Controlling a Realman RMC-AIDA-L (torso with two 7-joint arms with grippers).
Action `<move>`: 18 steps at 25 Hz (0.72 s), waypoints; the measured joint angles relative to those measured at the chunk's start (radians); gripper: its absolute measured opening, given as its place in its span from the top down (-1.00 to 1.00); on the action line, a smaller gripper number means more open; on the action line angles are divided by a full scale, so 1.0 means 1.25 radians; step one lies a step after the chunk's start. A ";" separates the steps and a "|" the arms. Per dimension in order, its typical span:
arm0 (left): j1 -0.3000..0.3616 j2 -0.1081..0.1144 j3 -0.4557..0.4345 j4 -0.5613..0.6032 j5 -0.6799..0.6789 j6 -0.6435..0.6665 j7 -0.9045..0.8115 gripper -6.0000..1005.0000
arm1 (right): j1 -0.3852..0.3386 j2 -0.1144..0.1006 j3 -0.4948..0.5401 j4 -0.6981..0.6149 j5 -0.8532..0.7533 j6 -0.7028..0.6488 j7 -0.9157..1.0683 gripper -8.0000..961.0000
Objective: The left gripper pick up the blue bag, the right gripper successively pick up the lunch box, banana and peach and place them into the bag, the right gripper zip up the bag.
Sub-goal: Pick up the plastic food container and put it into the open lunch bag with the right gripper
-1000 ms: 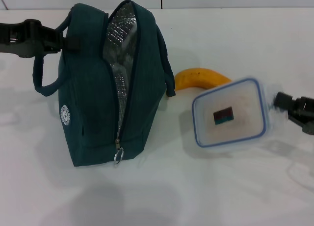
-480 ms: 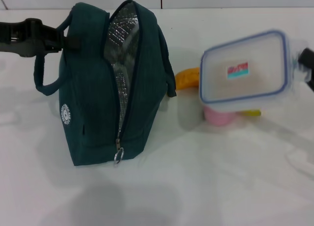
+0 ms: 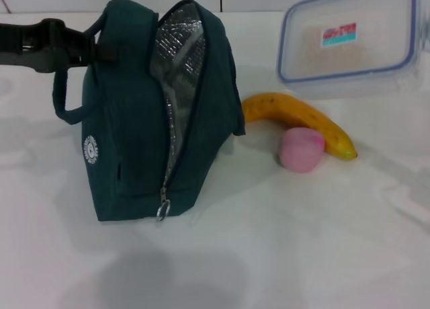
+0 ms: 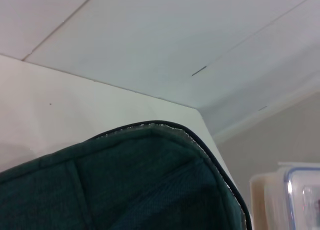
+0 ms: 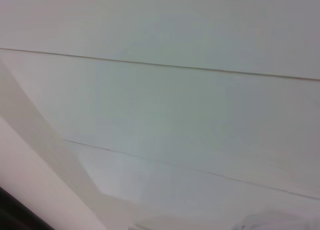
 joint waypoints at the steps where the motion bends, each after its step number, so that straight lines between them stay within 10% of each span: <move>1: 0.000 0.000 0.000 0.000 0.000 0.000 0.000 0.92 | 0.003 0.001 0.001 0.000 0.005 0.001 0.001 0.79; 18: -0.067 -0.033 0.004 -0.037 -0.002 -0.001 -0.012 0.92 | 0.124 0.048 0.002 -0.008 0.042 0.053 0.031 0.79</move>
